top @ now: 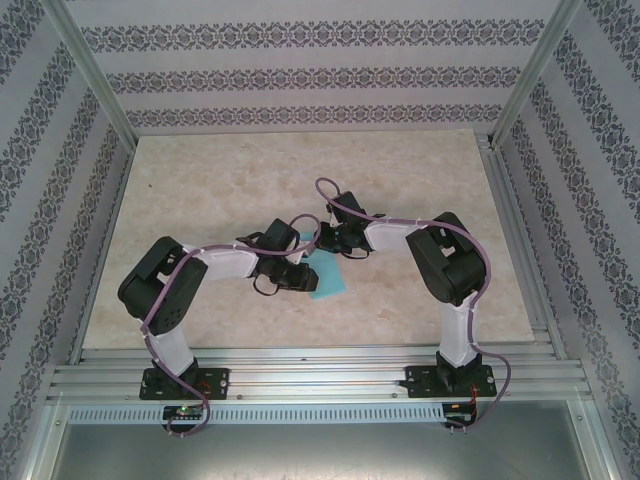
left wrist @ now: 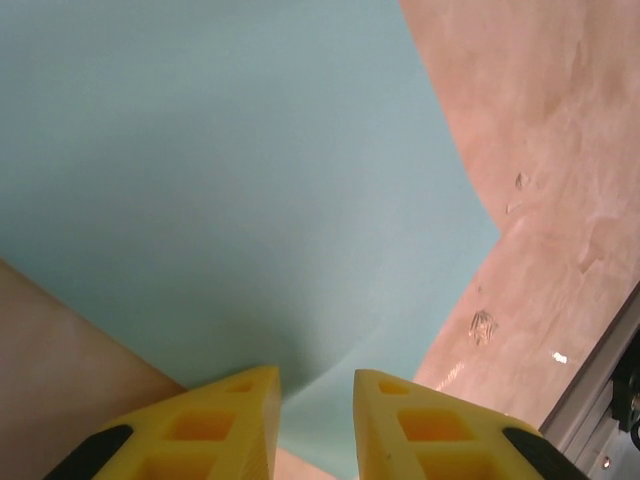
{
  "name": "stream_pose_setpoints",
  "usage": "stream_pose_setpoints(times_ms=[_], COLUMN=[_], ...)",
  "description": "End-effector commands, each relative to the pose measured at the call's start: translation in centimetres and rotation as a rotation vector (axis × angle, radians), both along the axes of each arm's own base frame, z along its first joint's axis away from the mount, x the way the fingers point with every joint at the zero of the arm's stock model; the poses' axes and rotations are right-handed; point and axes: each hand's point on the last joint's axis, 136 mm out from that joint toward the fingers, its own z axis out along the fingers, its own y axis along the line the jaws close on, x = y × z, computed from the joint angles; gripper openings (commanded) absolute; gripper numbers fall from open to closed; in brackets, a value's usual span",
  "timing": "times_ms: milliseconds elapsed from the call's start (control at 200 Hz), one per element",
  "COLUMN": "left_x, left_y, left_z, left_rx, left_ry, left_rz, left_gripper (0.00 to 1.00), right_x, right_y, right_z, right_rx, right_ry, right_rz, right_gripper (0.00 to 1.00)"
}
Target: Fold a paper plane with a square sheet of paper (fold left side to right side)
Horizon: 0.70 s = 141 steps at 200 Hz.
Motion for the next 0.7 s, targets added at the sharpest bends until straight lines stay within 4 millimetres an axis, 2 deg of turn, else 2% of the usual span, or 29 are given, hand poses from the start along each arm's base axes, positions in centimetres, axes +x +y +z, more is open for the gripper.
stream_pose_setpoints(times_ms=[0, 115, 200, 275, 425, 530, 699], left_x=[-3.5, -3.9, -3.7, -2.7, 0.7, 3.2, 5.2], left_y=[0.2, 0.0, -0.3, 0.2, 2.0, 2.8, 1.3], left_z=[-0.2, 0.2, 1.5, 3.1, 6.3, 6.7, 5.3], left_rx=[0.001, -0.027, -0.073, -0.096, -0.159, -0.184, -0.209], left_ry=[0.083, 0.087, 0.068, 0.034, -0.003, 0.004, 0.046], left_rz=[-0.053, -0.055, -0.043, -0.008, 0.107, 0.172, 0.163], left_gripper=[0.27, 0.27, 0.28, 0.27, 0.23, 0.20, 0.18], right_x=[-0.4, -0.4, -0.4, -0.4, -0.5, -0.4, -0.4], right_y=[-2.7, -2.6, -2.6, -2.6, -2.6, -2.4, -2.3], right_z=[-3.5, -3.5, -3.4, -3.3, -3.1, -3.1, -3.1], right_rx=[-0.142, -0.139, -0.135, -0.135, -0.133, -0.125, -0.123], right_ry=[0.047, 0.047, 0.047, 0.046, 0.042, 0.039, 0.039], right_rz=[-0.044, -0.042, -0.041, -0.040, -0.037, -0.035, -0.036], right_gripper=[0.10, 0.10, 0.10, 0.10, 0.10, 0.10, 0.10])
